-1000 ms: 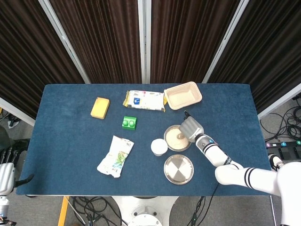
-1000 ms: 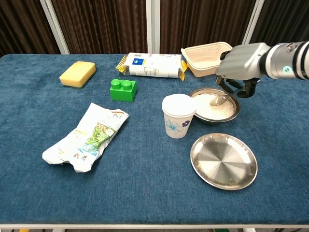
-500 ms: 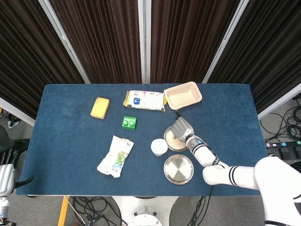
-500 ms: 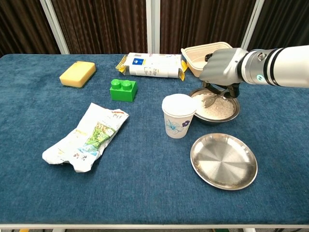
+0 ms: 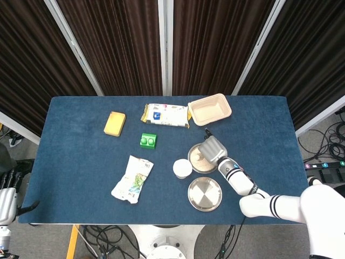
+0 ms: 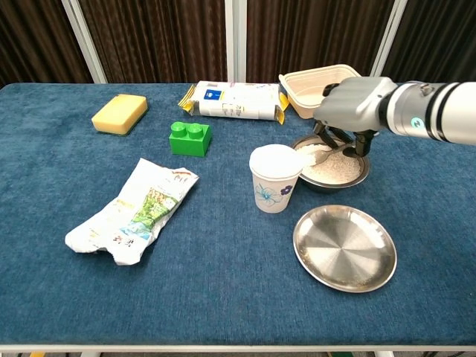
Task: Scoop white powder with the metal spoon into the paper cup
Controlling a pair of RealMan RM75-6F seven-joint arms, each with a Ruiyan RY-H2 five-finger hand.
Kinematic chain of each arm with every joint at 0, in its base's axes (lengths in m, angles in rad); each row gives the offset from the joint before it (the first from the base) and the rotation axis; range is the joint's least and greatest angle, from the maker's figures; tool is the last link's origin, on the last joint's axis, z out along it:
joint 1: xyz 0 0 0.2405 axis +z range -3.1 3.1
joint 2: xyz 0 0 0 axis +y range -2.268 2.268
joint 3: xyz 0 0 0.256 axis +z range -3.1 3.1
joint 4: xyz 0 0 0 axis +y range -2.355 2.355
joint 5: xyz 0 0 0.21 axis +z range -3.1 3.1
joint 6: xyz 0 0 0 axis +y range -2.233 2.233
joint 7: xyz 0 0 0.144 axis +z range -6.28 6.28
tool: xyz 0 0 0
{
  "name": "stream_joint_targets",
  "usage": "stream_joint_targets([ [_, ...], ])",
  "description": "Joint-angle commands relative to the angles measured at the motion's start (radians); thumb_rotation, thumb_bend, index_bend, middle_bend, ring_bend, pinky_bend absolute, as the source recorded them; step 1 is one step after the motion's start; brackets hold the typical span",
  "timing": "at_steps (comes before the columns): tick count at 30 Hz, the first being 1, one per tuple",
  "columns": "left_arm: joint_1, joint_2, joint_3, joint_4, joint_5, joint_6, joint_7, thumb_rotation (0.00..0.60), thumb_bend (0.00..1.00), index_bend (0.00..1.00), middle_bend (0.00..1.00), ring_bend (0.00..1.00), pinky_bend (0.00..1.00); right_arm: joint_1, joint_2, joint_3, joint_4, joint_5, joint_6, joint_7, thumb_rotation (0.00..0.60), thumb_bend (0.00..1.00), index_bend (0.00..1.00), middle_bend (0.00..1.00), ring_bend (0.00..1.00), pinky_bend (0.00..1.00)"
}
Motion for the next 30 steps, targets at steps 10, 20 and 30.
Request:
stream_joint_targets([
  [10, 0.0, 0.013, 0.0, -0.024, 0.013, 0.011, 0.006, 0.6, 0.16, 0.23, 0.14, 0.07, 0.05, -0.189, 0.016, 0.036, 0.092, -0.259, 0.056, 0.415, 0.6, 0.36, 0.61, 0.59, 0.24, 0.05],
  [20, -0.004, 0.025, -0.004, -0.04, 0.015, 0.008, 0.012, 0.6, 0.16, 0.23, 0.14, 0.07, 0.05, -0.233, 0.099, 0.066, 0.02, -0.353, 0.059, 0.538, 0.6, 0.37, 0.61, 0.59, 0.23, 0.05],
  [30, -0.009, 0.022, -0.006, -0.037, 0.011, 0.003, 0.015, 0.6, 0.16, 0.23, 0.14, 0.07, 0.05, -0.206, 0.225, 0.104, -0.165, -0.39, 0.004, 0.532, 0.6, 0.37, 0.61, 0.59, 0.24, 0.05],
])
